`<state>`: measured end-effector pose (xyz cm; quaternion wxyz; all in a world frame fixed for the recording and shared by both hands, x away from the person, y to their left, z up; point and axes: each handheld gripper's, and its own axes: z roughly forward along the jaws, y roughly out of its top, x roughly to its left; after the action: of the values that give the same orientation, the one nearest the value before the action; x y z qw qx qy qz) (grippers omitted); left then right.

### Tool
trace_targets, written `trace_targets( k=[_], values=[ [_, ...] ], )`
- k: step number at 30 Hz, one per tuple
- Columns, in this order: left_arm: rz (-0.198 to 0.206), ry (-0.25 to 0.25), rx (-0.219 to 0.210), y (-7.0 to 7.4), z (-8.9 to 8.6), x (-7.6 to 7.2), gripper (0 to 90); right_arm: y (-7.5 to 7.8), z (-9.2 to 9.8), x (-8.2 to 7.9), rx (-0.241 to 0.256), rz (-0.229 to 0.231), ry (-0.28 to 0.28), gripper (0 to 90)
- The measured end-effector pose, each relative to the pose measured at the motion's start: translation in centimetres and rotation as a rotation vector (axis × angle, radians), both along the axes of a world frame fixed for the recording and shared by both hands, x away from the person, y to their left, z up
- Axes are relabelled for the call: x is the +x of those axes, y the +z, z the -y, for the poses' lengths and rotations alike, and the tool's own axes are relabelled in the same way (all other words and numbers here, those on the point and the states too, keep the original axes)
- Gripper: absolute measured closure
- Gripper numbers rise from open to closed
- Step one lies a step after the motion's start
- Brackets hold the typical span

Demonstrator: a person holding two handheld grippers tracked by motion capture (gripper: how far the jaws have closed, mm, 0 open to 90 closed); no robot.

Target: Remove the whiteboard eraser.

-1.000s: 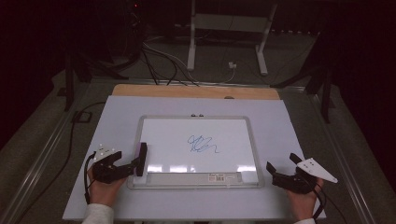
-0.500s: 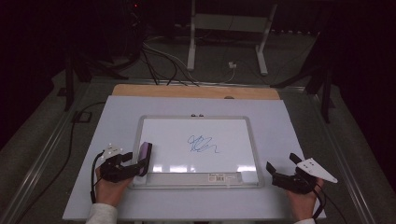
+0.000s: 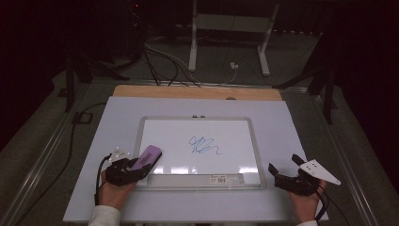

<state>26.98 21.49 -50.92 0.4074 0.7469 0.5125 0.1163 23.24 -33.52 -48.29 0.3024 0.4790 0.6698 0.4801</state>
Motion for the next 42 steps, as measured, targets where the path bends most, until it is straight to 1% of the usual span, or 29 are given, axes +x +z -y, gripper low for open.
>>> trace_targets(
  k=[3,8,18,22,25,30,31,38,42],
  values=[
    [0.004,0.003,-0.005,0.2,-0.2,0.0,41.5,0.0,0.0,0.0,-0.001,0.001,0.001,0.9],
    [0.024,0.005,-0.012,0.6,-0.3,0.0,41.5,0.0,0.0,0.0,-0.002,0.0,-0.001,0.9],
    [0.084,0.011,-0.011,2.1,-0.3,0.4,41.5,0.0,0.0,0.0,-0.002,0.0,-0.002,0.9],
    [0.102,0.014,-0.016,2.5,0.1,0.8,41.5,0.0,0.0,0.0,-0.001,0.0,-0.004,1.0],
    [0.115,0.012,-0.01,2.8,0.5,1.2,41.5,0.0,0.0,0.0,0.0,0.001,-0.004,0.9],
    [0.146,0.009,-0.017,3.3,1.2,1.9,41.5,0.0,0.0,0.0,-0.002,-0.001,-0.003,0.9],
    [0.15,0.009,-0.014,3.4,1.3,2.0,41.5,0.0,0.0,0.0,-0.003,0.0,-0.003,1.0],
    [0.172,0.004,-0.034,3.4,2.7,3.1,41.5,0.0,0.0,0.0,-0.003,-0.001,-0.003,1.0],
    [0.178,0.001,-0.031,3.4,3.6,3.6,41.5,0.0,0.0,0.0,-0.003,-0.001,-0.003,1.0]
  ],
)
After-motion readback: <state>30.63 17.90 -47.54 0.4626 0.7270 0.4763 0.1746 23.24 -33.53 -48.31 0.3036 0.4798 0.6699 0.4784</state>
